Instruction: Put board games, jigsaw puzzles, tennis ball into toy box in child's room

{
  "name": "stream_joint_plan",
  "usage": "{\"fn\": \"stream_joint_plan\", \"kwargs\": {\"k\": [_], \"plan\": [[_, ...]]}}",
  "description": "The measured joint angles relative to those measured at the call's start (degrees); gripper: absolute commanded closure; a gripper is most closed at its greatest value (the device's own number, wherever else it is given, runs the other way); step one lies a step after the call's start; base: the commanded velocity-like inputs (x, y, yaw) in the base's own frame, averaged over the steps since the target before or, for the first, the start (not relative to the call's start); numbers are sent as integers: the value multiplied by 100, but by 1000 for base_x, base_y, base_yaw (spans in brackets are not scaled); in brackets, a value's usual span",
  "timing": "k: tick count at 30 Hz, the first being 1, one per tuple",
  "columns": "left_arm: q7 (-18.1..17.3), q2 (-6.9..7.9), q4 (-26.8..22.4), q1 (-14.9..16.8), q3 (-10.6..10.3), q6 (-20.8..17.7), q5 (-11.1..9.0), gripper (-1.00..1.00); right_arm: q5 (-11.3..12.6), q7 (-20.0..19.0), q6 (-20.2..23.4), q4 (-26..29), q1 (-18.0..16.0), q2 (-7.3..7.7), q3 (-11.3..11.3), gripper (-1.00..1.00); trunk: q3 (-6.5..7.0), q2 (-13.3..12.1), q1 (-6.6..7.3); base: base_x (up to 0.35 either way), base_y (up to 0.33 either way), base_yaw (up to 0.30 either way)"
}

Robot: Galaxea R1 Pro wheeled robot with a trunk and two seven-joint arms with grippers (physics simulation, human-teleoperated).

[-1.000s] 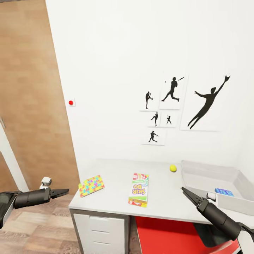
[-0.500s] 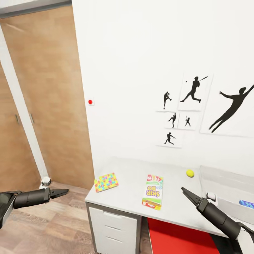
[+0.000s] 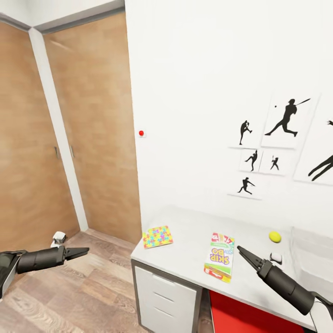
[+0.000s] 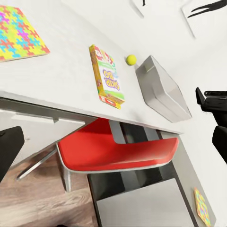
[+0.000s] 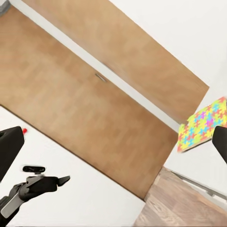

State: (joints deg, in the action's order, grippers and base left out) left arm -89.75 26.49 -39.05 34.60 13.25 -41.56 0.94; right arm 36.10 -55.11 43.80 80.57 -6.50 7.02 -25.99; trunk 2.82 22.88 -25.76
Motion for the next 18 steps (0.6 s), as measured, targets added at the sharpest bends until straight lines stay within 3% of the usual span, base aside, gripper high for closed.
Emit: {"fn": "stream_joint_plan", "kwargs": {"k": [9,18], "plan": [[0,6,0,0,19,-2,-7,-100,-12,169,0,-14,0,0,248,-100,0,1,0,0,0,288],[0,7,0,0,18,-9,-8,-100,-7,222,0,-15,0,0,287,-100,0,0,0,0,0,288]]}}
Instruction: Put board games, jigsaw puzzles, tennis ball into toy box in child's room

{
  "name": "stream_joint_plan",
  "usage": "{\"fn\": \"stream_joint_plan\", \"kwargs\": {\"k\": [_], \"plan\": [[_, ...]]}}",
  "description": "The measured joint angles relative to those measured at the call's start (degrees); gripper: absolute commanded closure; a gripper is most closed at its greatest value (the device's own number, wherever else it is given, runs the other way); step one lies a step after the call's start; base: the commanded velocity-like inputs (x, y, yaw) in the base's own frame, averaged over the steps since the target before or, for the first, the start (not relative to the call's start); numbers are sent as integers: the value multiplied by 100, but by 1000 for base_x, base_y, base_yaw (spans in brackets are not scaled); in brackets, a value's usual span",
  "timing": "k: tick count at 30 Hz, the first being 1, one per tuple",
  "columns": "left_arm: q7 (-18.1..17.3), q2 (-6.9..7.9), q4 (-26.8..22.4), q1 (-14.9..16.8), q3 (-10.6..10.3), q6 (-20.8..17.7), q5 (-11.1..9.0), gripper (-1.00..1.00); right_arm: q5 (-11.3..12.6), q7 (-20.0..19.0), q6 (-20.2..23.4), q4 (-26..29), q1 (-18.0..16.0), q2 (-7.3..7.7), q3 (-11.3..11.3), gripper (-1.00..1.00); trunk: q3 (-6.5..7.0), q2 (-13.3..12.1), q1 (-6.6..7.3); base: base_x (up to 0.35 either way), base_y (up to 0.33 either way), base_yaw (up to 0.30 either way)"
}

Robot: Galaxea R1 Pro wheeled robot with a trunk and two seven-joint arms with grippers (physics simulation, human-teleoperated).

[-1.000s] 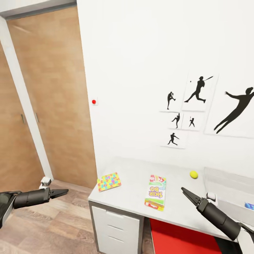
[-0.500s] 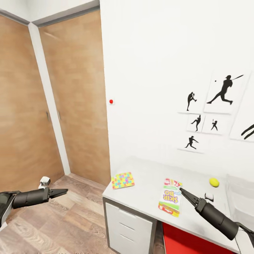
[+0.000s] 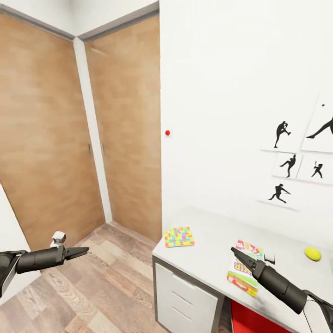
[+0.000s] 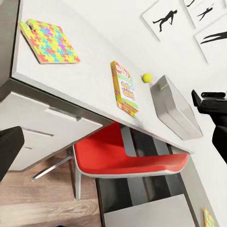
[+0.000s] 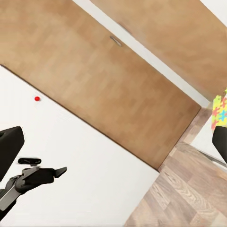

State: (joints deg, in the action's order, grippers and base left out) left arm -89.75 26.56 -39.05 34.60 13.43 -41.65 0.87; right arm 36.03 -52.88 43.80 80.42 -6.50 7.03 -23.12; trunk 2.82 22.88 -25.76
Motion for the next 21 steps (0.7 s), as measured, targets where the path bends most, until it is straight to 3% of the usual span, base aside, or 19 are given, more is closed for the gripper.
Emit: {"fn": "stream_joint_plan", "kwargs": {"k": [21], "plan": [[0,-14,0,0,-9,-11,0,-100,-2,4,-9,0,0,0,-3,-100,0,0,0,0,0,288]]}}
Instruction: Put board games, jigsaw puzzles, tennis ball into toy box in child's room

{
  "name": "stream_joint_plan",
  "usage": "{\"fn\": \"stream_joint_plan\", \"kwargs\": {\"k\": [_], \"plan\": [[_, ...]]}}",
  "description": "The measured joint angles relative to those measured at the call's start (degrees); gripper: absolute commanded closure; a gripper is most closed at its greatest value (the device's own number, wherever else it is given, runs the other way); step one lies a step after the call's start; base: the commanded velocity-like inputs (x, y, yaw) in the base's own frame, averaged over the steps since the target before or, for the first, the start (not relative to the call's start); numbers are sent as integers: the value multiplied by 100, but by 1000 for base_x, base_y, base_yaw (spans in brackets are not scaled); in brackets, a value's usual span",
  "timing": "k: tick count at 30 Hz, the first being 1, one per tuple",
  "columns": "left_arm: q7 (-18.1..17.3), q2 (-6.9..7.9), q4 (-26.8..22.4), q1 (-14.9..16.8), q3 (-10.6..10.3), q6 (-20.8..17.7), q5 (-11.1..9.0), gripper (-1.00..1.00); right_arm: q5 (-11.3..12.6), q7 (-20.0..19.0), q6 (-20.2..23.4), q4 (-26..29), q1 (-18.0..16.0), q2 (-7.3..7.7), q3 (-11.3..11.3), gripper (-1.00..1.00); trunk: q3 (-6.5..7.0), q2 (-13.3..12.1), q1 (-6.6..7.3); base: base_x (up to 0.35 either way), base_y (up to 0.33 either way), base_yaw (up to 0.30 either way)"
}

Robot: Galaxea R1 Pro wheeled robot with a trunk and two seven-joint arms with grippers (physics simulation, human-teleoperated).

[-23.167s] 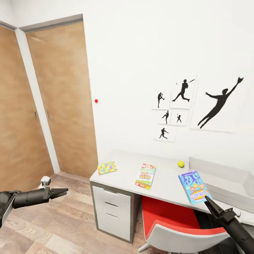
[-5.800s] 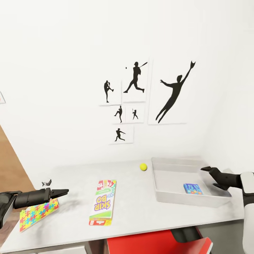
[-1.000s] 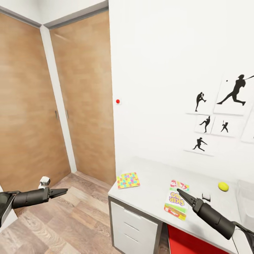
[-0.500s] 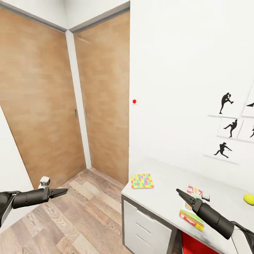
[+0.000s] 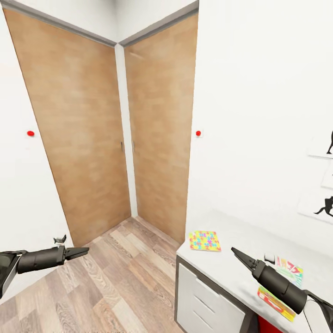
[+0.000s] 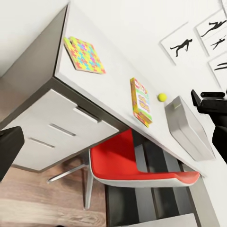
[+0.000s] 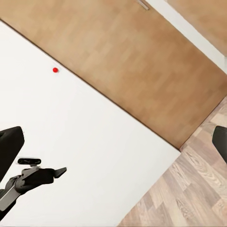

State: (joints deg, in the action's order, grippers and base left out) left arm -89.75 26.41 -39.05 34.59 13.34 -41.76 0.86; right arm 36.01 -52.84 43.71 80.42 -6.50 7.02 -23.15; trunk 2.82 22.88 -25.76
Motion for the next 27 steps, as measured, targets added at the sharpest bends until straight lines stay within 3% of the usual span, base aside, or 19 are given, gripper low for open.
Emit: {"fn": "stream_joint_plan", "kwargs": {"k": [27], "plan": [[0,-29,2,0,-49,-7,2,-100,-7,0,-9,-9,0,0,0,-100,0,-1,0,0,0,288]]}}
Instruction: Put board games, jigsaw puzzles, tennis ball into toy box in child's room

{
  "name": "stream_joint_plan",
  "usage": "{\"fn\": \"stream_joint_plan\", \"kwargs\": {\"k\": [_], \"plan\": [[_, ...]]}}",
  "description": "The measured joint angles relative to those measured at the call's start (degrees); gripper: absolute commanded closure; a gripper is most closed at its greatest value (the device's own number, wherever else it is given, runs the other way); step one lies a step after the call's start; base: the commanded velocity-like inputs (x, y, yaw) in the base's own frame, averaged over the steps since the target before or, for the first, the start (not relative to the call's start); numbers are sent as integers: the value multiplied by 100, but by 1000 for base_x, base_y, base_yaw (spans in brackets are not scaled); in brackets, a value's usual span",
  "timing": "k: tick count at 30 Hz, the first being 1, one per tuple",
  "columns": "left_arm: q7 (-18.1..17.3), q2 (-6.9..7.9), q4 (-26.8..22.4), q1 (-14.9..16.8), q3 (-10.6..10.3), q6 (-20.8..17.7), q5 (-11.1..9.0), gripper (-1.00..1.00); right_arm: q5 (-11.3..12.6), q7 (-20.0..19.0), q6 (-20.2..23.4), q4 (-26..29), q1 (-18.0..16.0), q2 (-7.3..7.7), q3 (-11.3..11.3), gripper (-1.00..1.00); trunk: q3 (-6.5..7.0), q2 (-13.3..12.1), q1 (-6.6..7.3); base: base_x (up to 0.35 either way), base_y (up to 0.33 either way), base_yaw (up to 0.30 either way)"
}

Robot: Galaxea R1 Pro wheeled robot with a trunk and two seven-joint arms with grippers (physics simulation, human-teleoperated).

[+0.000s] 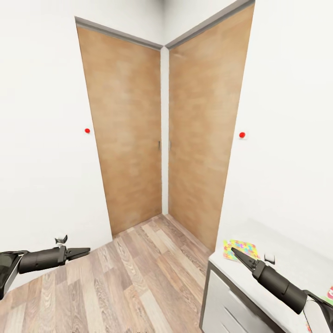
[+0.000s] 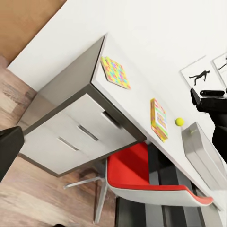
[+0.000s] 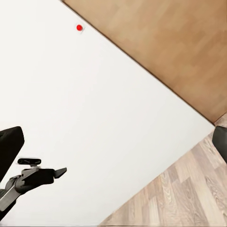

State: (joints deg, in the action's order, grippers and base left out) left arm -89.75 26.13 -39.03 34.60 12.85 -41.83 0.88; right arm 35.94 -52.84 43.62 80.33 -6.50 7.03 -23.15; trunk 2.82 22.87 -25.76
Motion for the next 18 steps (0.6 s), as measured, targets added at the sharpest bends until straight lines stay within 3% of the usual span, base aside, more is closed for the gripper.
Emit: {"fn": "stream_joint_plan", "kwargs": {"k": [18], "plan": [[132,-4,7,0,4,-53,-2,-100,0,7,0,0,0,-1,7,-100,0,0,0,0,0,288]]}}
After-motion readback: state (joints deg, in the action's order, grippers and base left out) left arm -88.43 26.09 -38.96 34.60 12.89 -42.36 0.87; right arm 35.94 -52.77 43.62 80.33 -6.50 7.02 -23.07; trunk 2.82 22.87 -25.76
